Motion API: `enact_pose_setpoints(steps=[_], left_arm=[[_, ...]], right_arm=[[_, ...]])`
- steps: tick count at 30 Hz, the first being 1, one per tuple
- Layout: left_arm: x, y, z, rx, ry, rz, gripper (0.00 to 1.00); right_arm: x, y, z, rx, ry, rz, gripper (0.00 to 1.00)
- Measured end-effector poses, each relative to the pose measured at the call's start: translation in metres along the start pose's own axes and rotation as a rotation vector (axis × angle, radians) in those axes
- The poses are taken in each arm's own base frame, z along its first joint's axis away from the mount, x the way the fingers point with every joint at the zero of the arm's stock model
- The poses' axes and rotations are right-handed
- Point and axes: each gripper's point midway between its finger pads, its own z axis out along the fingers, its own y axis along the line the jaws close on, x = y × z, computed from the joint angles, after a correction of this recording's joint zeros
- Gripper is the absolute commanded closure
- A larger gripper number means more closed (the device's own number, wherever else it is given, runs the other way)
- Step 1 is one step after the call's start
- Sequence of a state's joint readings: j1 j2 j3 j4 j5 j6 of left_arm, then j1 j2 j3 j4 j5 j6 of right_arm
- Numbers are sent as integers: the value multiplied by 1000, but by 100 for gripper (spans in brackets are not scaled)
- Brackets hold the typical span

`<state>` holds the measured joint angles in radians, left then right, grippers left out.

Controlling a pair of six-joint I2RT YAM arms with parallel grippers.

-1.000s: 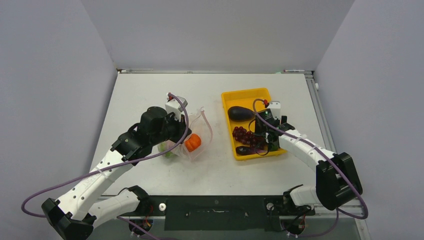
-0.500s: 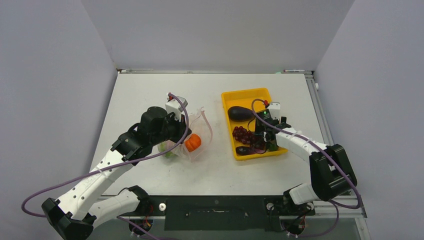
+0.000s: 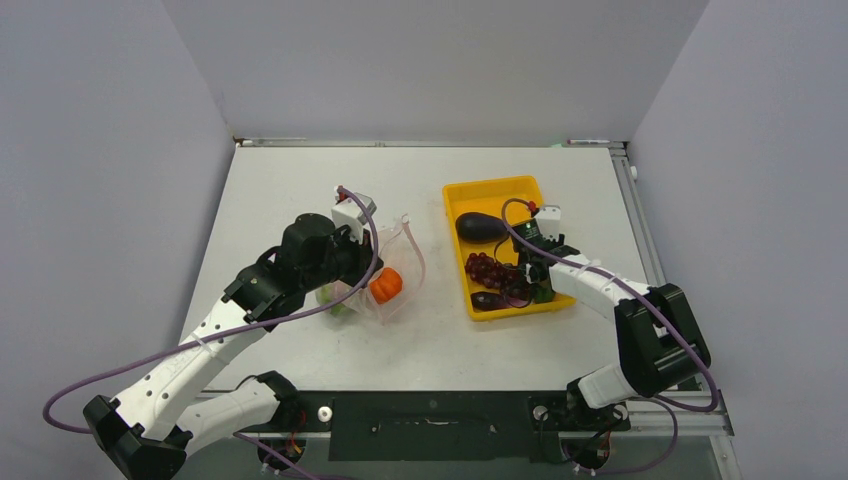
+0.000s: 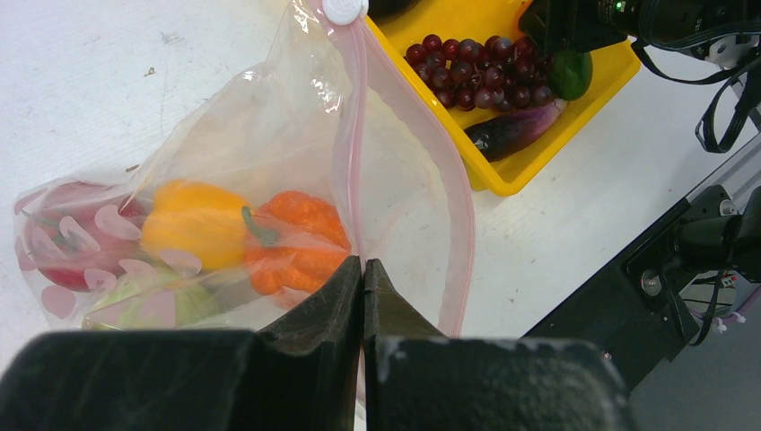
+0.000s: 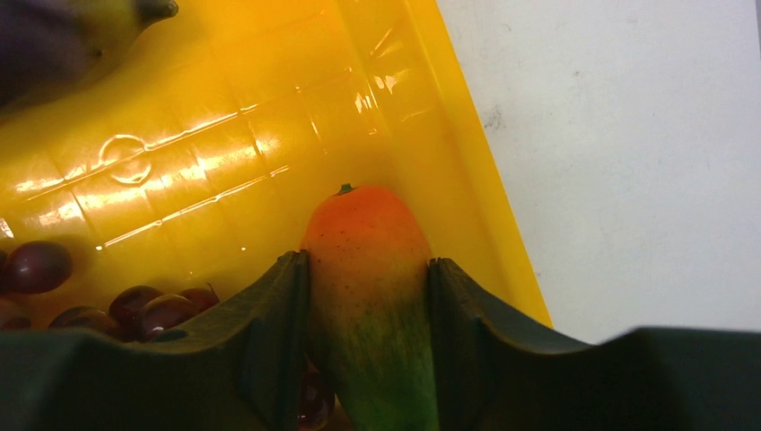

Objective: Place the food in the zip-top bag and seal the zipper
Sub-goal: Pick up the fake vegetable from the bin, then place the fake vegetable in the zipper food storage bag.

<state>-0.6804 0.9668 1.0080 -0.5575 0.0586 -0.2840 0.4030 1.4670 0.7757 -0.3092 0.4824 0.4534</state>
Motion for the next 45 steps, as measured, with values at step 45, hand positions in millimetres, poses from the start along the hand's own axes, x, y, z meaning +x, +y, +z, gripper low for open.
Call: enact_pose_setpoints(steps=[45], left_arm=[[0, 1, 0, -9, -2, 1, 100]], right_arm=[[-93, 108, -214, -875, -301, 148, 95]])
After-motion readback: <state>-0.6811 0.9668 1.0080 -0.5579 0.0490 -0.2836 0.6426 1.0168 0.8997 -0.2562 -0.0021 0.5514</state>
